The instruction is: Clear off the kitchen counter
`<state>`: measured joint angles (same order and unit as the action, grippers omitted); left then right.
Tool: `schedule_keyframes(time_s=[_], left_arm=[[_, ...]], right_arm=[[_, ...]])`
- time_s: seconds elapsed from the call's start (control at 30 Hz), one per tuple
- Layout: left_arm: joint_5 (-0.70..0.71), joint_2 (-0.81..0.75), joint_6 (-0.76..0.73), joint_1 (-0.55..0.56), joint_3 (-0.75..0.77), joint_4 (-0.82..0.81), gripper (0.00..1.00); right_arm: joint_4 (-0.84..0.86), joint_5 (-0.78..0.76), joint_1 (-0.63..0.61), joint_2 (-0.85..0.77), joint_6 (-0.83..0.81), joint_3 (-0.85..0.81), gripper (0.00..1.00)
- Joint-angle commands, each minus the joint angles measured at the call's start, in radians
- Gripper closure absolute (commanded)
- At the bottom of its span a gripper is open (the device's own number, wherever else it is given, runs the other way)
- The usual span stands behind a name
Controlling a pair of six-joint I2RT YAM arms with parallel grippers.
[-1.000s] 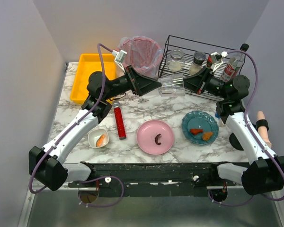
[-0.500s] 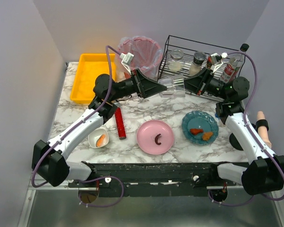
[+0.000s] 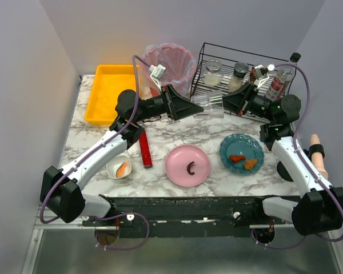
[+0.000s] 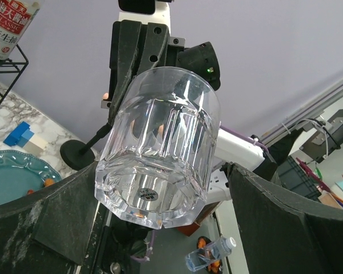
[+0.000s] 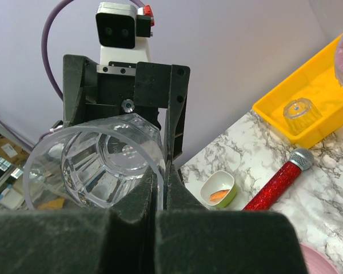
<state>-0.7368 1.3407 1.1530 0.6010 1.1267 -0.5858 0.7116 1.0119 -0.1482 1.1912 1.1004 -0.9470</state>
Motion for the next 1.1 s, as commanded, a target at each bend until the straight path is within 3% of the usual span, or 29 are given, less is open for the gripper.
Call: schedule_keyframes(time_s=[0.0,0.23,0.33,0.67,0.73,0.87,0.93,1.07], left_arm=[[-0.049,0.012,0.016,0.011,0.018,-0.051,0.01],[-0.055,0.015,0.022,0.019,0.018,-0.063,0.01],[-0.058,0.018,0.024,0.019,0.019,-0.068,0.08],[-0.055,0.025,0.036,0.019,0.019,-0.091,0.74],[-0.044,0.018,0.018,0.017,0.021,-0.079,0.83],[-0.004,-0.015,-0.082,-0.003,0.045,0.050,1.00],[0.022,-0.041,-0.125,-0.042,0.051,0.116,1.00],[0.022,-0.103,-0.122,-0.189,0.015,0.155,1.00]], right_arm=[[0.058,-0.002,-0.001,0.005,0.022,0.010,0.99],[0.081,-0.003,-0.001,0.011,0.036,0.013,0.99],[0.088,-0.001,-0.001,0.016,0.042,0.011,0.99],[0.088,0.002,-0.001,0.013,0.035,0.016,0.99],[0.086,0.007,-0.001,0.011,0.029,0.017,0.94],[-0.006,-0.009,0.001,-0.004,-0.039,0.010,0.63],[-0.143,-0.053,0.002,-0.021,-0.103,-0.002,0.52],[-0.235,-0.105,0.019,-0.028,-0.149,-0.004,0.44]])
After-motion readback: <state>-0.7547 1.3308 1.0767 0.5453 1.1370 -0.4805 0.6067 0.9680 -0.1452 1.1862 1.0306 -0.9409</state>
